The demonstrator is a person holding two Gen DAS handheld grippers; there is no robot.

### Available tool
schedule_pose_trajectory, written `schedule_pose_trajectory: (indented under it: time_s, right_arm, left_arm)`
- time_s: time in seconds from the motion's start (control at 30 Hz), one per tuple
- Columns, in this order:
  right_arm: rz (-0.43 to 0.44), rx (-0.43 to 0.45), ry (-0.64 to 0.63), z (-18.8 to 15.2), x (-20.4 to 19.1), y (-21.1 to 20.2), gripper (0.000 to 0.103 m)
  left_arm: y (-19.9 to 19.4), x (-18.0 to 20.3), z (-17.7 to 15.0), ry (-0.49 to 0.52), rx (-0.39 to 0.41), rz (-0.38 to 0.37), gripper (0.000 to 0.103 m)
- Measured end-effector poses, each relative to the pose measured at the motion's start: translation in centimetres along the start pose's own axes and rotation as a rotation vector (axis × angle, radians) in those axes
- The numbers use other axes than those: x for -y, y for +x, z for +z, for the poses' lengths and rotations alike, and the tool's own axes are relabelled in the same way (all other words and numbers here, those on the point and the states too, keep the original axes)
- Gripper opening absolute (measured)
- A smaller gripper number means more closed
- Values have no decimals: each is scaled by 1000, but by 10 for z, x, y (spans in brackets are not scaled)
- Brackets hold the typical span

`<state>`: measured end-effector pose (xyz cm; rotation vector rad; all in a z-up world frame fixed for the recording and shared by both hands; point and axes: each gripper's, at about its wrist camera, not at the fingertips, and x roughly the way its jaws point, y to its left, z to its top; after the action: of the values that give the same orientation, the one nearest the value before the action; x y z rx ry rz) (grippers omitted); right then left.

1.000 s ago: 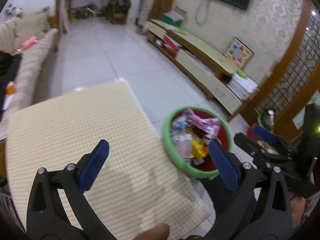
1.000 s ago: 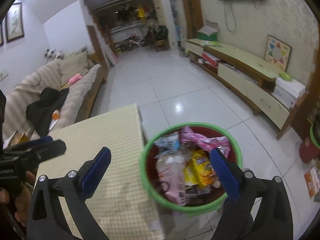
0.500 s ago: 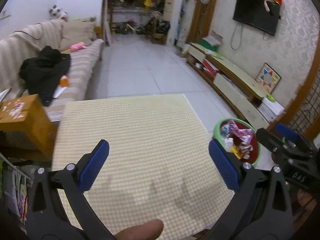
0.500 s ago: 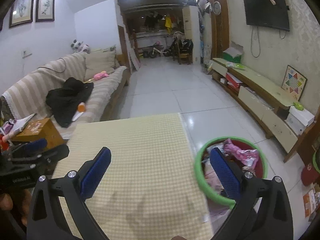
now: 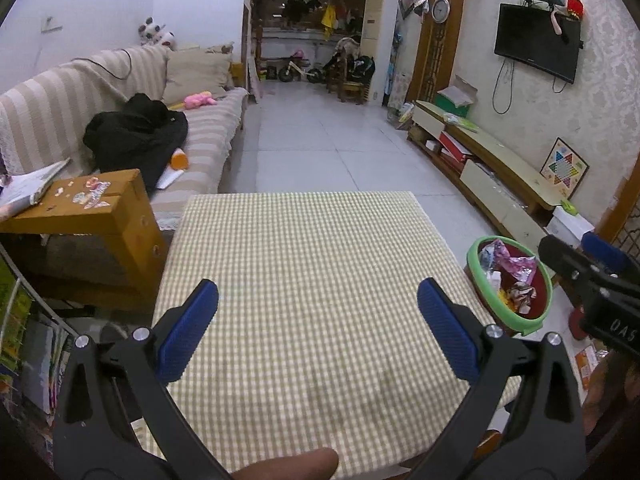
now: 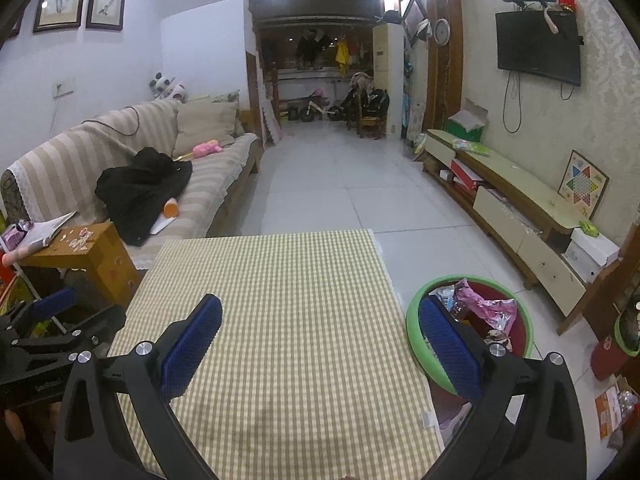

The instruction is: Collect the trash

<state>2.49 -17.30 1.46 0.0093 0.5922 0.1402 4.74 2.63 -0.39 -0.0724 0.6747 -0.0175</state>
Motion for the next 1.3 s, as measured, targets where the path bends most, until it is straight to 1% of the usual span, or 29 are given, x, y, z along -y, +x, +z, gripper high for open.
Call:
schedule_pose_trajectory:
  time_s: [0.17, 0.4, 0.63, 0.83, 1.3]
  right_arm:
    - [-9, 4, 12, -3, -2, -3, 96]
    - [-5, 7, 14, -5, -1, -4, 96]
    - [6, 11, 18, -7, 0, -6, 96]
    - [11, 14, 21, -8, 2, -7, 96]
    - [34, -27, 4, -17, -3, -1, 96]
  left_arm:
    - [-4, -1, -3, -6, 28, 28, 98]
    - [-9, 1, -8, -1, 37, 3, 98]
    - [-8, 6, -7, 5, 38, 34, 98]
    - [-7, 7, -8, 5, 30, 30, 98]
    - [-1, 4, -15, 0, -19, 33, 98]
